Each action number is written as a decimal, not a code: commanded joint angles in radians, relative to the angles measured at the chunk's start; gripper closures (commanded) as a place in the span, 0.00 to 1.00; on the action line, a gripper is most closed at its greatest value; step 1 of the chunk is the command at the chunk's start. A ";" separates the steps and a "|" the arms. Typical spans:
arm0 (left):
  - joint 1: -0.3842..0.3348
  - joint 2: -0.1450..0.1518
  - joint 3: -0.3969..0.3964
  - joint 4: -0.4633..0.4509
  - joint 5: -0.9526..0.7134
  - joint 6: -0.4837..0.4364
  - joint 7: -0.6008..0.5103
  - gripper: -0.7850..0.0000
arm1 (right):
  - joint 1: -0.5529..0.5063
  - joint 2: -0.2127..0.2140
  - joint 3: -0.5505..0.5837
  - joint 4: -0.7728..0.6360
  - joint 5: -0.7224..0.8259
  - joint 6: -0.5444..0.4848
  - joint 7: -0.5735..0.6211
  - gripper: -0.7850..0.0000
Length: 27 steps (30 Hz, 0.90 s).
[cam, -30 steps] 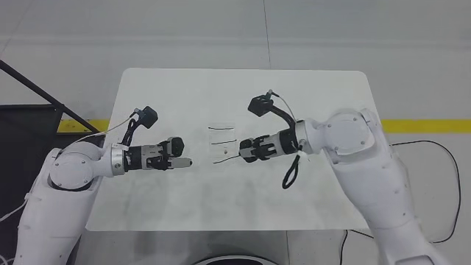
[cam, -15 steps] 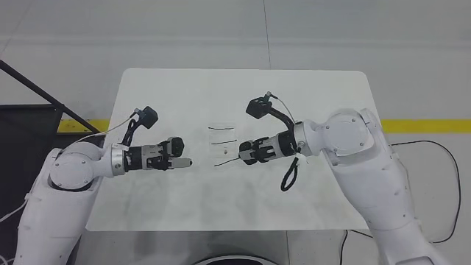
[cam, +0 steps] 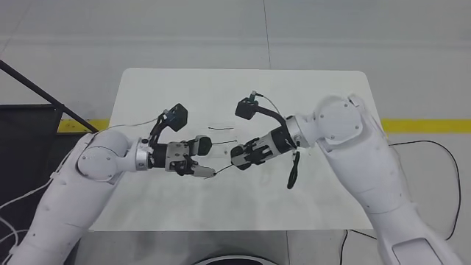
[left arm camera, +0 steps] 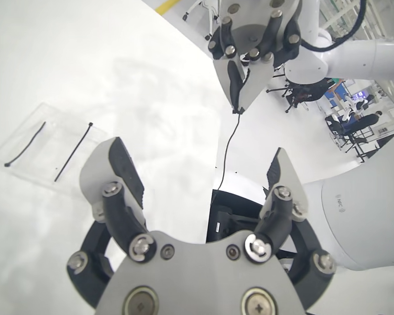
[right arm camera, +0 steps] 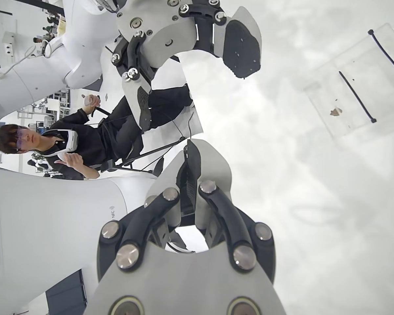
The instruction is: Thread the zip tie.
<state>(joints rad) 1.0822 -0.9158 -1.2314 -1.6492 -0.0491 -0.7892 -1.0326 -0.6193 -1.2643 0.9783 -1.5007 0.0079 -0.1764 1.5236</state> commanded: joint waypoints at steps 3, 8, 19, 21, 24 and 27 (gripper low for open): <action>-0.045 0.050 0.097 0.041 -0.007 -0.096 0.098 0.00 | 0.033 -0.004 -0.019 0.039 0.027 -0.003 -0.004 1.00; -0.095 0.109 0.204 0.079 -0.005 -0.172 0.174 0.00 | 0.061 -0.008 -0.044 0.077 0.046 -0.003 -0.009 1.00; -0.197 0.188 0.350 0.124 -0.105 -0.223 0.225 0.21 | 0.101 -0.016 -0.098 0.117 0.031 0.028 -0.051 1.00; -0.208 0.194 0.362 0.129 -0.116 -0.223 0.225 0.27 | 0.107 -0.016 -0.104 0.122 0.035 0.026 -0.051 1.00; -0.220 0.199 0.374 0.132 -0.132 -0.223 0.225 0.49 | 0.115 -0.018 -0.113 0.129 0.041 0.024 -0.051 1.00; -0.227 0.201 0.382 0.132 -0.142 -0.223 0.225 0.54 | 0.123 -0.019 -0.123 0.135 0.047 0.021 -0.049 1.00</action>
<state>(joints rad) 0.8567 -0.7151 -0.8521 -1.5170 -0.1885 -1.0123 -0.8078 -0.4992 -1.2828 0.8585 -1.3673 0.0518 -0.1534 1.4733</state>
